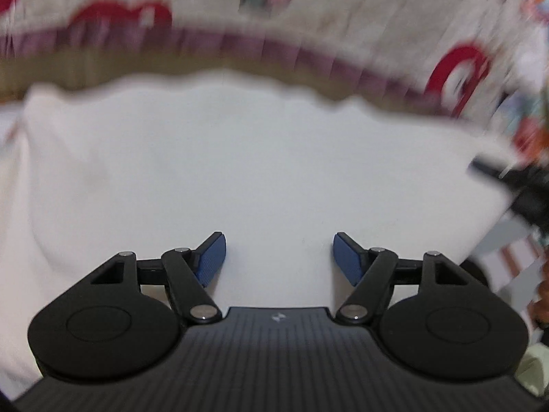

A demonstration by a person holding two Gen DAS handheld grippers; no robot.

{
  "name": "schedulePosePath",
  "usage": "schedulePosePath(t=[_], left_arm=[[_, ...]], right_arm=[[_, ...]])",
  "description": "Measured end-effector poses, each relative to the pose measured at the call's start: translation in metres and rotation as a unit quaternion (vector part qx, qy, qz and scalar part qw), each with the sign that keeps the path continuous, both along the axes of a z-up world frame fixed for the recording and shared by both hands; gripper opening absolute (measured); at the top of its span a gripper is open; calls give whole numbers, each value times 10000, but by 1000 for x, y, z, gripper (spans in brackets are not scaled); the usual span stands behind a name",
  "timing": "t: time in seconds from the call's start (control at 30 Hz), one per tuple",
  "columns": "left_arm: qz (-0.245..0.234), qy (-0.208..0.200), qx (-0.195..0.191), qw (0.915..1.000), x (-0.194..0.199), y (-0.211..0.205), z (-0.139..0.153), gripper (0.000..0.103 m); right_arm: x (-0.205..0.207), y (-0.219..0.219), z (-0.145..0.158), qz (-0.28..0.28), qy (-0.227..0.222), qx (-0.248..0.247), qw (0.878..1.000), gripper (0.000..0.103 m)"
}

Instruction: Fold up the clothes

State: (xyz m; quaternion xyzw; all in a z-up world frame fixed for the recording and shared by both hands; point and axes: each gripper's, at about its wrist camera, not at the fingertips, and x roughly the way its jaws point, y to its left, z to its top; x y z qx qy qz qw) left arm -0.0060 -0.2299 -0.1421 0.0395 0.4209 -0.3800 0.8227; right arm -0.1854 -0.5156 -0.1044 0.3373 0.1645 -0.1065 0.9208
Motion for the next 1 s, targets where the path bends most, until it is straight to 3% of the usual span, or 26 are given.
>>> schedulePosePath(t=[0.03,0.13,0.23,0.53,0.6,0.67,0.83,0.9,1.0], left_arm=[[39,203,134,9997,2,-4,-11,69],[-132,33,523,9985,-2,-14,-10,69],[26,278,387,9989,2,-4,5,69],[640,-551,482,9953,18,108,45,68],[804,-444,441,9948,24,136,42,61],[974,-294,308,9943,28,162,39,61],[1396,-90,-174,9900,47,203,27,57],[1507,58,-255,9882,57,218,21,55],[1612,302,-266,9861,70,239,7,48]], right_arm=[[1,2,-1,56,35,-4,10000,18],[3,10,3,166,76,-222,9996,18],[7,17,20,352,-49,-430,9984,18],[56,76,86,1355,-206,-1608,9774,18],[74,103,99,1707,-221,-2042,9637,18],[94,133,111,2094,-236,-2496,9451,18],[142,214,118,3174,-243,-2970,9003,18],[160,247,108,3564,-163,-2992,8850,18],[187,291,71,4063,204,-2823,8688,18]])
